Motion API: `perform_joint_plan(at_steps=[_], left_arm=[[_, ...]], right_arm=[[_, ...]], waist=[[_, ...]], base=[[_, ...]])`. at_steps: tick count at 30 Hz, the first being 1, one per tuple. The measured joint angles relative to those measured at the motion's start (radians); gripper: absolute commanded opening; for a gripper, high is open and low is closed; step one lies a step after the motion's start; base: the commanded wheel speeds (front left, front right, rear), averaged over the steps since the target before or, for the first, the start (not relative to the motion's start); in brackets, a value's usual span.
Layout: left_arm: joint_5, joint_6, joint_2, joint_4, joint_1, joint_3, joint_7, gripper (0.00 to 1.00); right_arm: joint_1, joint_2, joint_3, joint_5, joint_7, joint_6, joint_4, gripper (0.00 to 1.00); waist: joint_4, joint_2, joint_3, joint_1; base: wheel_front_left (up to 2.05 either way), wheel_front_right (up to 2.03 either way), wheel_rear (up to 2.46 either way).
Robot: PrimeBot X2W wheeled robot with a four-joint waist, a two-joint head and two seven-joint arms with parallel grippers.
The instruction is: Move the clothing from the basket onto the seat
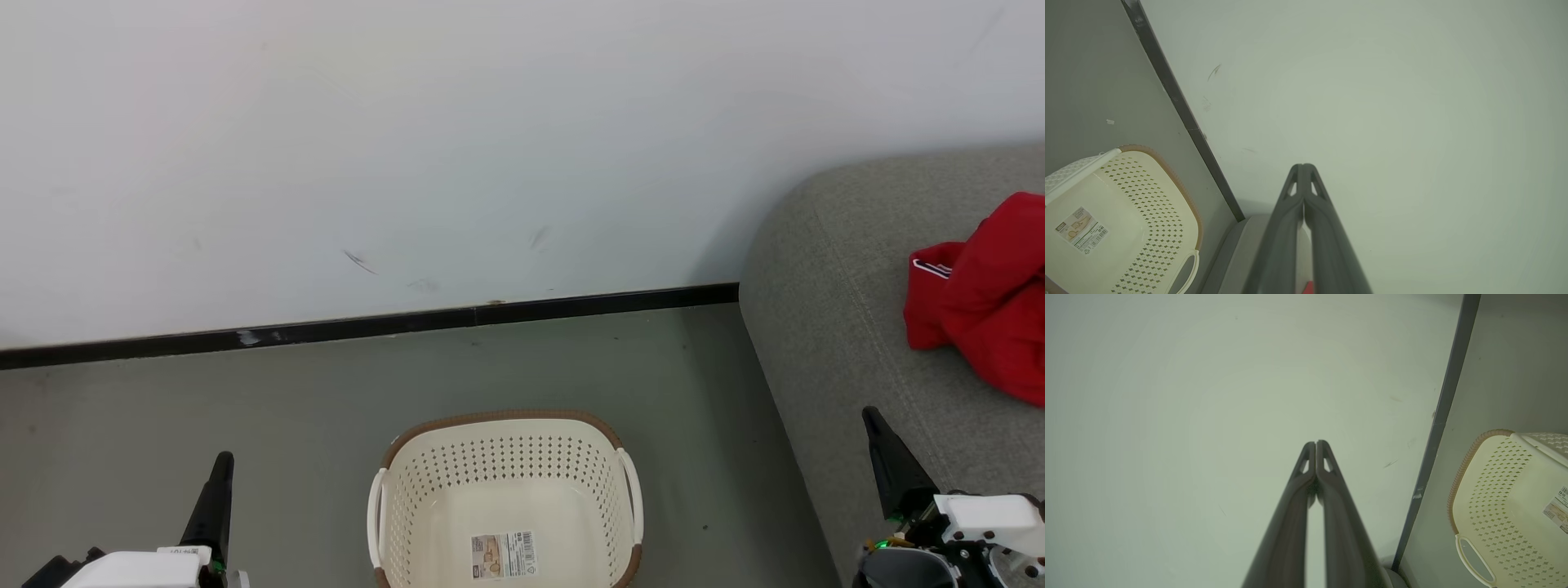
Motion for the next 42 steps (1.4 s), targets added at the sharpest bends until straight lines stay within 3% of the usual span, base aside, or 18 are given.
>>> perform_joint_plan(at_steps=[42], left_arm=[[0.0, -0.001, -0.001, 0.005, -0.004, 0.0, 0.0, 0.0]], right_arm=[[-0.001, 0.001, -0.007, -0.001, 0.008, 0.0, 0.01, 0.0]], waist=[[0.0, 0.0, 0.0, -0.0002]], base=[[0.0, 0.0, 0.0]])
